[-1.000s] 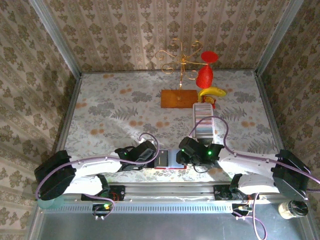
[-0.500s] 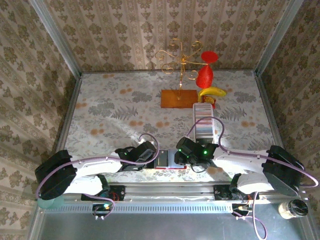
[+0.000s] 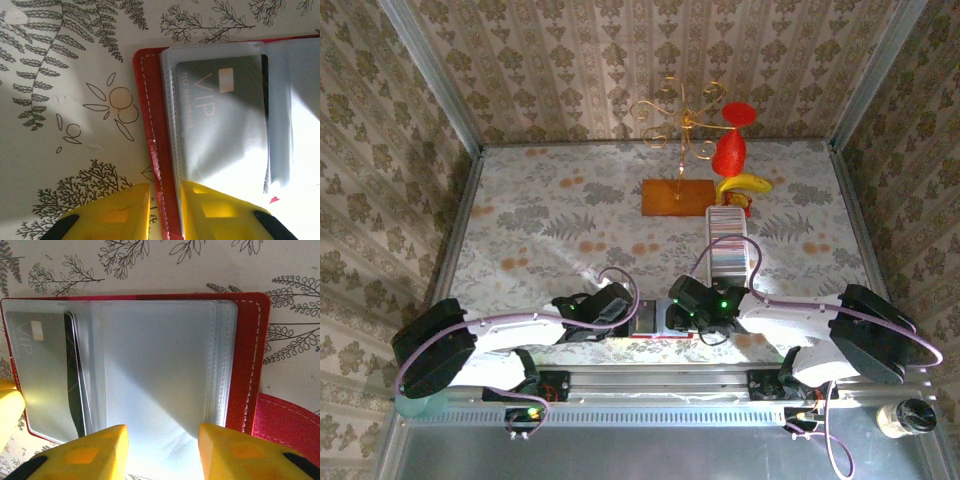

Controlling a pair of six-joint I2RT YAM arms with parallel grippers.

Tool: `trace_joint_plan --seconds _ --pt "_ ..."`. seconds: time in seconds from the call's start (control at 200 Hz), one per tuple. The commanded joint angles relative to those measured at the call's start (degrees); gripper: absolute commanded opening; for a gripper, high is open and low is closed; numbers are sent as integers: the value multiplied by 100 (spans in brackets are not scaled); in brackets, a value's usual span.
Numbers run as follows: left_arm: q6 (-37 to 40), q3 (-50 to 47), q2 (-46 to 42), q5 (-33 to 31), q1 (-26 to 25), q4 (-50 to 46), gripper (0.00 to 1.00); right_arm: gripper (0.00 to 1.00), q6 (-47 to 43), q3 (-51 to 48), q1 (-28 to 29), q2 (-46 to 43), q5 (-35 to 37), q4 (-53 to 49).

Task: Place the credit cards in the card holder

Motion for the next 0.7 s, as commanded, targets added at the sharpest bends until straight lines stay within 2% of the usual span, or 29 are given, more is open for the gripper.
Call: trace_joint_plan --seconds 0.0,0.225,0.695 --pt "-67 -35 68 51 17 -106 23 43 141 105 -8 238 -105 69" --pt "-76 -43 68 76 10 -80 22 48 198 167 -6 416 -269 407" --pt "-129 -139 41 126 9 138 21 47 516 153 2 628 -654 1547"
